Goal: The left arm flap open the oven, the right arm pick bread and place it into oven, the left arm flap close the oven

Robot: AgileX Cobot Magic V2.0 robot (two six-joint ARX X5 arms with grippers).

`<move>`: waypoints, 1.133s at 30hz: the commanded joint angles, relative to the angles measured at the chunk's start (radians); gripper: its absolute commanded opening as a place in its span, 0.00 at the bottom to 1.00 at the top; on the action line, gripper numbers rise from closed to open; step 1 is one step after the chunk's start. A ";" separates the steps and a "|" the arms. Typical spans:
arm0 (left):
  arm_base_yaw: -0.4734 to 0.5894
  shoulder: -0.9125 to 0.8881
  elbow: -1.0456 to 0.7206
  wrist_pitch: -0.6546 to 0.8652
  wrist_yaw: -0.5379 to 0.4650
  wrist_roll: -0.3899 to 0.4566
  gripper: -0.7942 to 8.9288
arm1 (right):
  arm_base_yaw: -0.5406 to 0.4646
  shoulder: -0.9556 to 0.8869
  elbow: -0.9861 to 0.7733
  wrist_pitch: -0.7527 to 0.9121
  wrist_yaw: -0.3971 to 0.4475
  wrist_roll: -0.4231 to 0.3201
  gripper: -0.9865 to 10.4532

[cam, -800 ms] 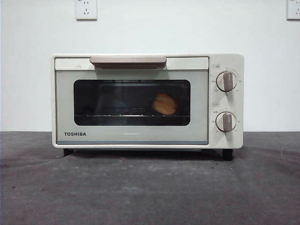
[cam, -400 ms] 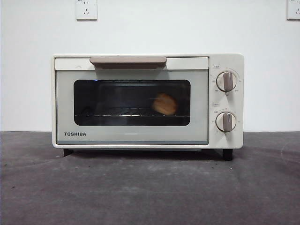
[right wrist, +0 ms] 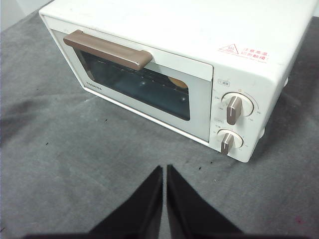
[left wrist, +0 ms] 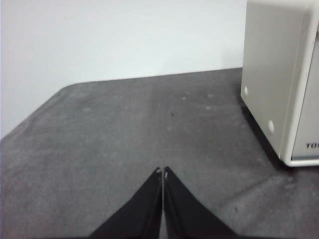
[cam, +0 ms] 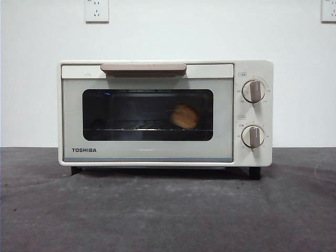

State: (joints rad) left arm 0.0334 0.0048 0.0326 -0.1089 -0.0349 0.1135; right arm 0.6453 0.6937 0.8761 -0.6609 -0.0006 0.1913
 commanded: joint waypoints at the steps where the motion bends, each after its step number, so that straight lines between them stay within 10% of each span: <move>1: 0.002 -0.002 -0.021 -0.014 -0.003 -0.002 0.09 | 0.005 0.004 0.018 0.011 0.000 0.010 0.09; 34: 0.002 -0.002 -0.021 -0.065 -0.003 -0.002 0.09 | -0.058 -0.041 0.010 0.046 0.060 -0.075 0.09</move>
State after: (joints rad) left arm 0.0334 0.0051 0.0326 -0.1814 -0.0349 0.1131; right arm 0.6033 0.6643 0.8761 -0.6373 0.0460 0.1539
